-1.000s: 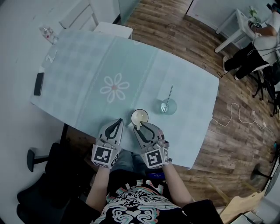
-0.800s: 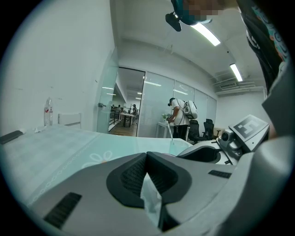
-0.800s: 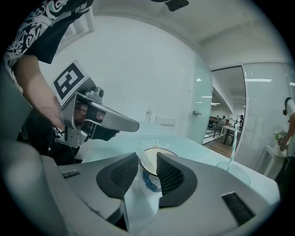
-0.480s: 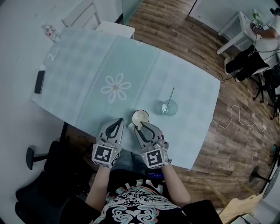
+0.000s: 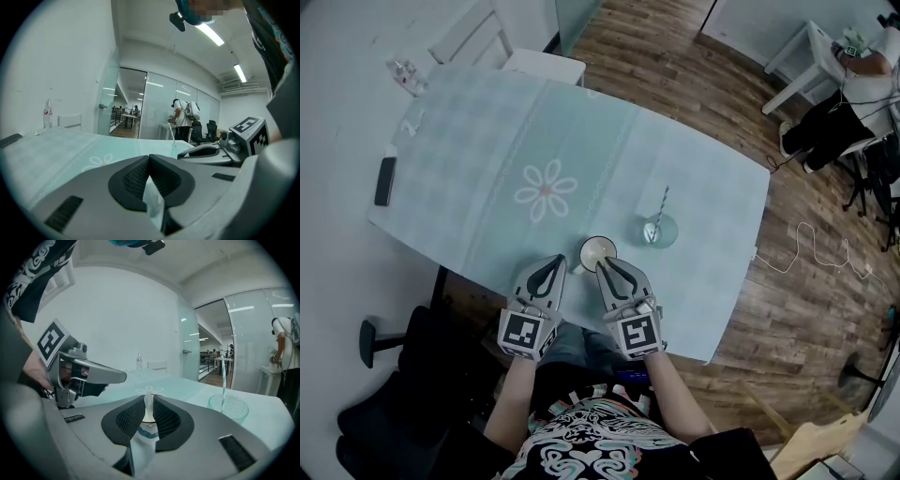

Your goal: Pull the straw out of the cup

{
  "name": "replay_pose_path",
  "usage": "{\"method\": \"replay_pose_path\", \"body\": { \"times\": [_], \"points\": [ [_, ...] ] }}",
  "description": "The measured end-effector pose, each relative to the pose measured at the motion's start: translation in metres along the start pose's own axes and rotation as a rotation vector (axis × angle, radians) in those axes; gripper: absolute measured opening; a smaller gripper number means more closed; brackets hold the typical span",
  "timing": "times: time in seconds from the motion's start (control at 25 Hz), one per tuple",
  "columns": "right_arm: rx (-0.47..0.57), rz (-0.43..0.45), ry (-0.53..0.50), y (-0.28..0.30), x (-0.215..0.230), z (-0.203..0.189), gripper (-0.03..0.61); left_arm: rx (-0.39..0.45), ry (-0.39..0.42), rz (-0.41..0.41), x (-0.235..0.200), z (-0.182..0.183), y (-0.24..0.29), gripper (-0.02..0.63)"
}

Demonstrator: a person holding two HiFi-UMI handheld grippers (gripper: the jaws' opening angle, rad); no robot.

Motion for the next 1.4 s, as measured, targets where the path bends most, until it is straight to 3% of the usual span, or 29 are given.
{"method": "replay_pose_path", "body": {
  "times": [0.64,1.4],
  "points": [
    [0.046,-0.054,0.36,0.002,0.04,-0.004,0.055,-0.01,-0.004,0.0,-0.003,0.0,0.001,0.002],
    [0.116,-0.034,0.603,-0.009,0.057,-0.004,0.054,0.002,-0.001,0.004,-0.002,0.004,0.0,0.002]
  ]
}}
Point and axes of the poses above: the fingertips, and each gripper's own axes: y forward along the fingers, x to its right, z out of its top, the point moved 2 cm from there along -y, backward along the fingers, and after that the axes turned 5 degrees about -x, right-handed, at the moved point
